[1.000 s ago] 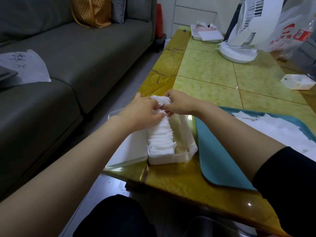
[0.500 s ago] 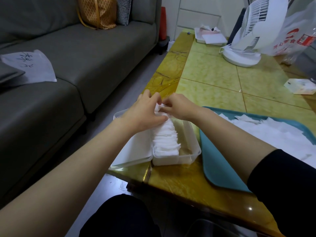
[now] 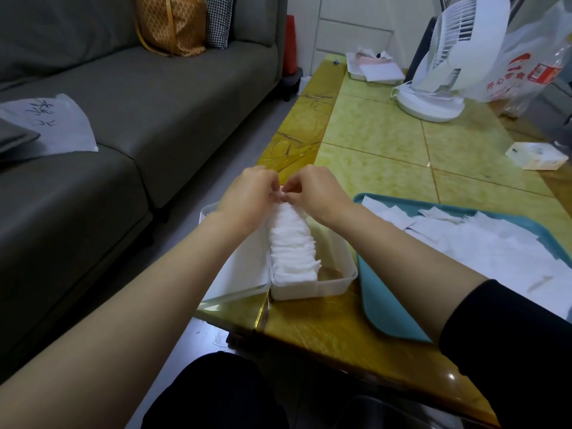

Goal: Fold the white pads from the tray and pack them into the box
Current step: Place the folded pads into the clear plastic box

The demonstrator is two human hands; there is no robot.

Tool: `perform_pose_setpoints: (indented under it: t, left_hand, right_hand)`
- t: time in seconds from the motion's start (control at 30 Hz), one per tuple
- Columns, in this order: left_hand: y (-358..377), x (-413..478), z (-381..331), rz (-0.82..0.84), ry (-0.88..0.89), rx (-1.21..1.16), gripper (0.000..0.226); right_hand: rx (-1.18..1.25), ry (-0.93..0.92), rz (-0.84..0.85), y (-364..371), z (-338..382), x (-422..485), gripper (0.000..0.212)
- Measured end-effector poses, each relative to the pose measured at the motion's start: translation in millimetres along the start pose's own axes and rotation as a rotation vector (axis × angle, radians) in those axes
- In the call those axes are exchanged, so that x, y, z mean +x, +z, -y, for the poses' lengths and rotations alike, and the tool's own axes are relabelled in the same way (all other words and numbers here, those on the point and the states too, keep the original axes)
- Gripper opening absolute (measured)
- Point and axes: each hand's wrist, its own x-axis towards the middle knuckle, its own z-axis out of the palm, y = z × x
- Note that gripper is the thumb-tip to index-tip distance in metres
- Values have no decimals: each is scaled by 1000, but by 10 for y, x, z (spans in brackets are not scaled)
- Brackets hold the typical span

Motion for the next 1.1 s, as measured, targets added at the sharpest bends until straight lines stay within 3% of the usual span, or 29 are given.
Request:
perform_pose_setpoints:
  t: [0.2,0.3,0.37,0.47,0.6,0.73,0.87,1.0,1.1]
  left_hand:
    - [18,-39,-53,5,-8,65,21]
    - [21,-126,-66,59,-2,105,27]
    - [-2,-177,-98,107,-11,150,31]
    - [-63,-249,-234,116,-8,296,32]
    - [-52,-367,-641,-21,133,338,33]
    - [159,-503,-1109,-22,269,246,29]
    - [445,-611,-1401,96,335,184,26]
    - [730,-700,-1499,262,365,275,29]
    - [871,-774,-1522,350,381,359,32]
  right_hand:
    - [-86,166,183,33,42,-128,21]
    - [4,197,350,10,71,-221,16]
    - [122,195,352,-39,67,-291,21]
    - [202,182,204,-172,27,-454,39]
    - [232,82,-160,-420,-140,-792,27]
    - [51,142,-291,-545,-511,-1158,22]
    - [-203,339,-113,-645,-1002,-1536,30]
    - [-297,487,120,-689,-1271,-1819,63]
    - [-264,490,107,-679,-1358,-1915,71]
